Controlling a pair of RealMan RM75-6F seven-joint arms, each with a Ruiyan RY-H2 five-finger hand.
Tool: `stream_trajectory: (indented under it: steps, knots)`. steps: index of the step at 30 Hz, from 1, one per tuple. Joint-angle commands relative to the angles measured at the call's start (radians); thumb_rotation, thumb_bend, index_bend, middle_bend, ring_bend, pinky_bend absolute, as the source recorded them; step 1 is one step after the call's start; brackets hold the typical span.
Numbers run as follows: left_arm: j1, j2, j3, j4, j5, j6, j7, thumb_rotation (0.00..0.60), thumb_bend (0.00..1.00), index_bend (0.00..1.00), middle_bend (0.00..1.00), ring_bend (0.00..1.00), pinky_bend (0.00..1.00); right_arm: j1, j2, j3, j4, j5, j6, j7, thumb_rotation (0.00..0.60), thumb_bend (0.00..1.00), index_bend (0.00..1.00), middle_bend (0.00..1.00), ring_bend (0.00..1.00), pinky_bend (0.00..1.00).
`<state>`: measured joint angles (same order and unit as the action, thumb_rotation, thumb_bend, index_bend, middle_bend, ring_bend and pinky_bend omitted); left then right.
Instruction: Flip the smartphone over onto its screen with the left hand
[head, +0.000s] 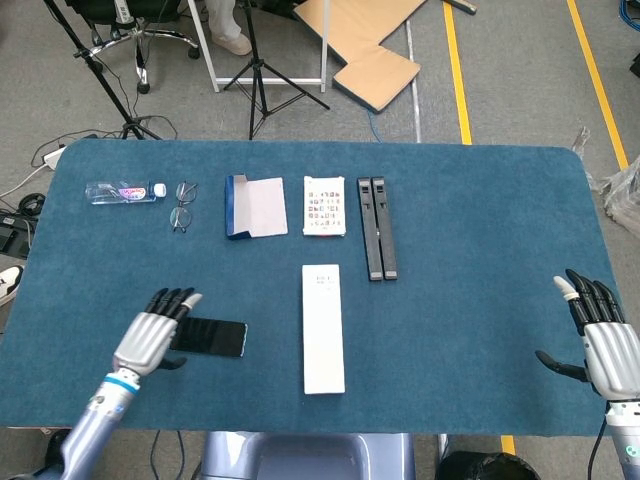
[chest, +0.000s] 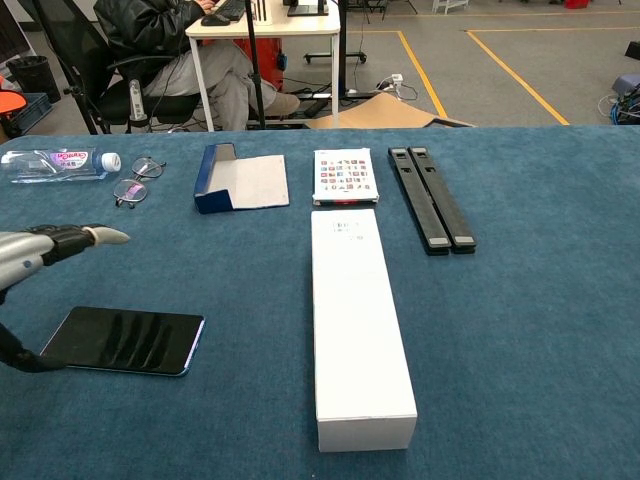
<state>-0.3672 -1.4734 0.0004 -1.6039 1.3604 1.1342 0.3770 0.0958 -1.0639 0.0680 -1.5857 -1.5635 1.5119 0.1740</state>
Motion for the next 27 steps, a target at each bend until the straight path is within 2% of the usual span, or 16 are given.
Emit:
stream_trajectory:
  steps: [1,27]
  knots:
    - [-0.024,-0.045,-0.015,0.033,-0.040,-0.030,0.038,0.600,0.09,0.00,0.00,0.00,0.00,0.001,-0.001,-0.001,0.003,0.005,-0.006,0.003,0.600,0.00,0.04,0.00,0.00,0.00]
    - [-0.071,-0.115,-0.034,0.107,-0.138,-0.087,0.075,0.600,0.09,0.00,0.00,0.00,0.00,-0.002,0.005,-0.002,0.004,0.016,-0.013,0.014,0.600,0.00,0.05,0.00,0.00,0.00]
